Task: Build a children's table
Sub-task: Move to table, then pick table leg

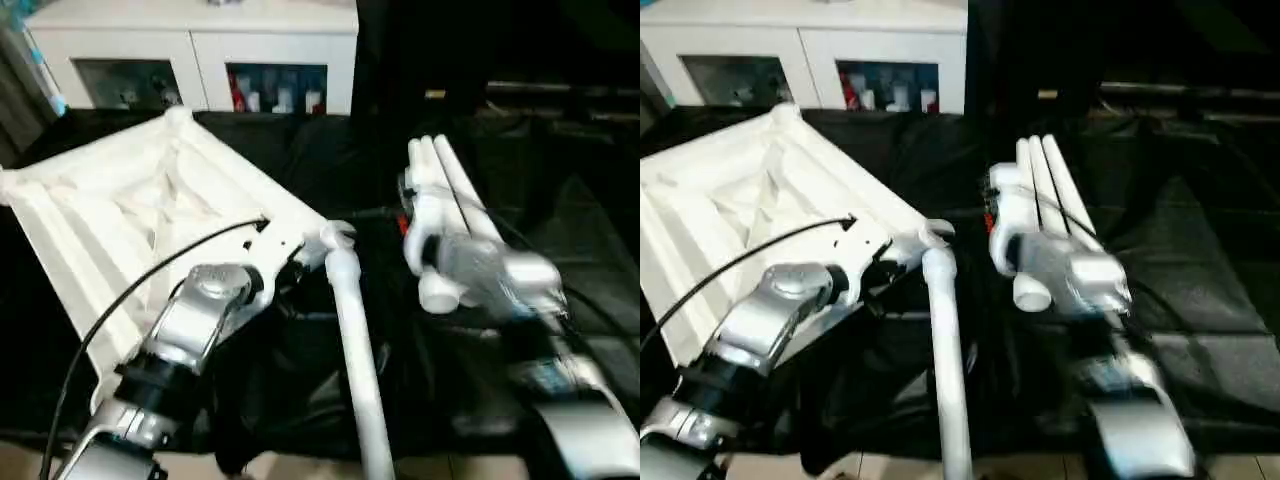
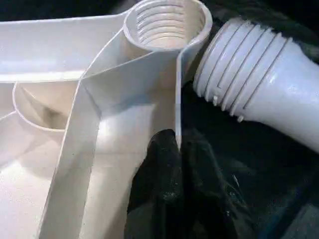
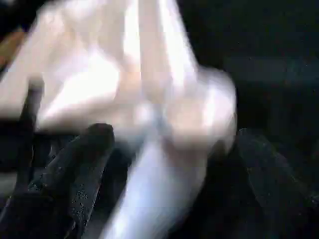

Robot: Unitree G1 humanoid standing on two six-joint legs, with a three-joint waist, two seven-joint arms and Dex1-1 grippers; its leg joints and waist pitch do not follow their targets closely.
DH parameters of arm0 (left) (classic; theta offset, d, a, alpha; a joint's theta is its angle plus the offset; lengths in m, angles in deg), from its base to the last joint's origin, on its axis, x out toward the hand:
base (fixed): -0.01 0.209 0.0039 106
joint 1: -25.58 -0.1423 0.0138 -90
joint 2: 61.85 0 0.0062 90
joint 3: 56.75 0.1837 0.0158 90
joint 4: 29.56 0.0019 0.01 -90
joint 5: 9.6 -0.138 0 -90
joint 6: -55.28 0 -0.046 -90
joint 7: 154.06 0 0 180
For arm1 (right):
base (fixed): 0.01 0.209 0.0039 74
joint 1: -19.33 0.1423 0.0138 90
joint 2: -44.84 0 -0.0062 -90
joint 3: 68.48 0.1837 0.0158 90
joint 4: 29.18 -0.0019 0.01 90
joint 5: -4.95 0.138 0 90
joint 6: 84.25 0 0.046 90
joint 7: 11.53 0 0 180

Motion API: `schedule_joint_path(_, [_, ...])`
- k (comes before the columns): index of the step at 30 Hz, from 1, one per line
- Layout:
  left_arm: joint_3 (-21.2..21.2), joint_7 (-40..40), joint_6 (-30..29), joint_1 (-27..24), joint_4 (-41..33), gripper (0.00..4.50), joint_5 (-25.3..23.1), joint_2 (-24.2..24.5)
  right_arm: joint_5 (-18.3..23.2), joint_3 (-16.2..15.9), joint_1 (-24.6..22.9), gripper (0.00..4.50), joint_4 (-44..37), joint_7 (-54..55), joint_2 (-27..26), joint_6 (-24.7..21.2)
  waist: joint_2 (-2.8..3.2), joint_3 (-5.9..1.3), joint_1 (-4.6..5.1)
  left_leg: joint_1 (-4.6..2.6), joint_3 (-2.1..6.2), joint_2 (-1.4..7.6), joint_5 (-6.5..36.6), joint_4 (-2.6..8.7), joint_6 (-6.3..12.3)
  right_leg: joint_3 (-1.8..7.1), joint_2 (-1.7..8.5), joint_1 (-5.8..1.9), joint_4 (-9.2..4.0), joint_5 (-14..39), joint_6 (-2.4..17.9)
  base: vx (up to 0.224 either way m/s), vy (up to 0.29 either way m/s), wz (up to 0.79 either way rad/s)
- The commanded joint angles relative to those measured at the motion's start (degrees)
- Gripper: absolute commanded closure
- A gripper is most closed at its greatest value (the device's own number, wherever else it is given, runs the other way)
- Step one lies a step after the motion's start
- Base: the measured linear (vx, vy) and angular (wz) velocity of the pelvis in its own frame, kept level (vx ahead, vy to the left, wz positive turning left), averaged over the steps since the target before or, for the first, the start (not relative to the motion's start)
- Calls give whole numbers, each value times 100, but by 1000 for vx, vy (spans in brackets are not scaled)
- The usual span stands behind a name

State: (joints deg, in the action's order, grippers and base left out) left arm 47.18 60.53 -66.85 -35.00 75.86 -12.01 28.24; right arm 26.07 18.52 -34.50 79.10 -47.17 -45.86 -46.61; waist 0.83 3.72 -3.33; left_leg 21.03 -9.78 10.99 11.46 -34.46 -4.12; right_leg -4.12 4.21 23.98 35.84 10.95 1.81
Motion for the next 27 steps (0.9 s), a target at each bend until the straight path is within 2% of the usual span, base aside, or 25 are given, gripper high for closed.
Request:
schedule_joint_path(1, [-72,-107,-46,-76,6,450,-128,129,191,-240,-73,4,-659,-50,228,-648,-31,-449,-91,5,43,140,213,344,372,282,348,-470,-387,242,1230,0,0,0])
schedule_joint_path(2, [-74,-104,-38,-77,15,450,-127,143,221,-318,-189,4,-945,-52,347,-958,-9,-445,-92,0,42,142,304,346,293,284,351,-453,-408,430,1169,0,0,0])
schedule_joint_path(3, [-71,-100,-28,-75,25,450,-123,156,282,-338,-269,4,-1140,-54,387,-1260,-17,-433,-85,2,39,137,342,351,264,288,341,-453,-423,509,1135,0,0,0])
schedule_joint_path(4, [-71,-100,-27,-75,26,450,-123,158,287,-338,-274,4,-1153,-54,388,-1282,-15,-434,-87,4,46,140,392,356,214,290,346,-449,-426,627,1088,0,0,0])
schedule_joint_path(5, [-54,-87,-14,-62,49,450,-120,167,319,-390,-357,4,-1285,-85,395,-1497,-5,-437,-82,10,51,136,408,356,170,287,350,-443,-431,688,1067,0,0,0])
schedule_joint_path(7, [-36,-82,-5,-53,61,450,-126,170,324,-458,-400,4,-1371,-110,408,-1620,-10,-440,-84,5,52,137,415,353,132,292,350,-437,-434,685,1067,0,0,0])
schedule_joint_path(8, [48,-28,69,-28,71,450,-155,199,392,-651,-484,4,-1569,-113,390,-1920,-4,-442,-95,8,58,141,379,356,118,291,348,-438,-425,622,1076,0,0,0])
schedule_joint_path(11, [141,13,253,3,111,450,-226,256,414,-908,-486,4,-1637,-74,372,-2121,12,-458,-103,11,66,147,284,350,94,293,347,-435,-386,309,1133,0,0,0])
schedule_joint_path(12, [173,50,338,19,144,450,-241,279,363,-1060,-465,4,-1592,-43,355,-2157,30,-456,-106,9,73,146,289,350,84,287,348,-433,-390,300,1143,0,0,0])
schedule_joint_path(14, [191,161,263,41,149,450,-191,302,274,-1210,-432,4,-1516,-11,306,-2197,25,-446,-99,-1,62,144,392,355,13,293,353,-431,-406,399,1141,0,0,0])
schedule_joint_path(15, [190,185,228,45,145,422,-175,304,258,-1226,-427,1,-1502,-8,293,-2204,27,-444,-101,-2,61,145,419,356,-5,296,355,-430,-407,427,1135,0,0,0])
schedule_joint_path(16, [215,319,84,53,23,405,-126,354,77,-1366,-317,0,-1200,84,177,-2151,4,-445,-99,-1,59,147,425,358,-34,301,358,-436,-402,447,1119,0,0,0])
schedule_joint_path(18, [215,319,84,53,23,394,-126,354,77,-1366,-317,33,-1200,84,177,-2151,13,-427,-87,-6,62,145,493,370,-72,295,363,-417,-418,625,1115,0,0,0])
schedule_joint_path(19, [224,367,39,79,-52,388,-106,405,-50,-1486,-241,40,-973,172,101,-2094,0,-426,-86,-19,59,149,544,368,-99,302,372,-418,-422,758,1077,0,0,0])
schedule_joint_path(20, [218,375,23,94,-80,376,-99,425,-98,-1524,-214,39,-880,210,69,-2064,-50,-427,-80,-12,55,150,537,373,-101,302,373,-422,-426,801,1068,0,0,0])
schedule_joint_path(21, [207,388,-2,117,-123,357,-77,460,-136,-1569,-180,50,-776,250,34,-2035,-32,-422,-90,-10,58,149,512,378,-113,304,377,-421,-432,860,1029,0,0,0])
schedule_joint_path(23, [172,411,-65,132,-213,355,-25,494,-147,-1571,-140,66,-674,294,-12,-2011,-16,-414,-74,-24,64,157,635,389,-175,305,377,-411,-438,1003,983,0,0,0])
schedule_joint_path(24, [112,488,-206,127,-372,337,80,513,-143,-1542,-123,85,-604,314,-44,-2000,-68,-418,-73,-19,63,156,632,393,-166,303,376,-421,-441,1015,969,0,0,0])
schedule_joint_path(25, [43,561,-340,125,-526,337,188,521,-153,-1514,-107,85,-544,331,-69,-1986,-28,-410,-89,-33,69,166,664,399,-193,309,391,-405,-436,1072,973,0,0,0])
schedule_joint_path(26, [10,593,-398,125,-595,315,238,522,-163,-1501,-100,89,-514,339,-82,-1976,-27,-397,-84,-44,67,165,762,407,-220,304,384,-395,-456,1200,960,0,0,0])
schedule_joint_path(27, [-30,638,-480,133,-701,315,284,552,-172,-1469,-97,89,-440,343,-108,-1958,-33,-388,-78,-48,65,164,827,414,-231,306,382,-388,-467,1283,948,0,0,0])
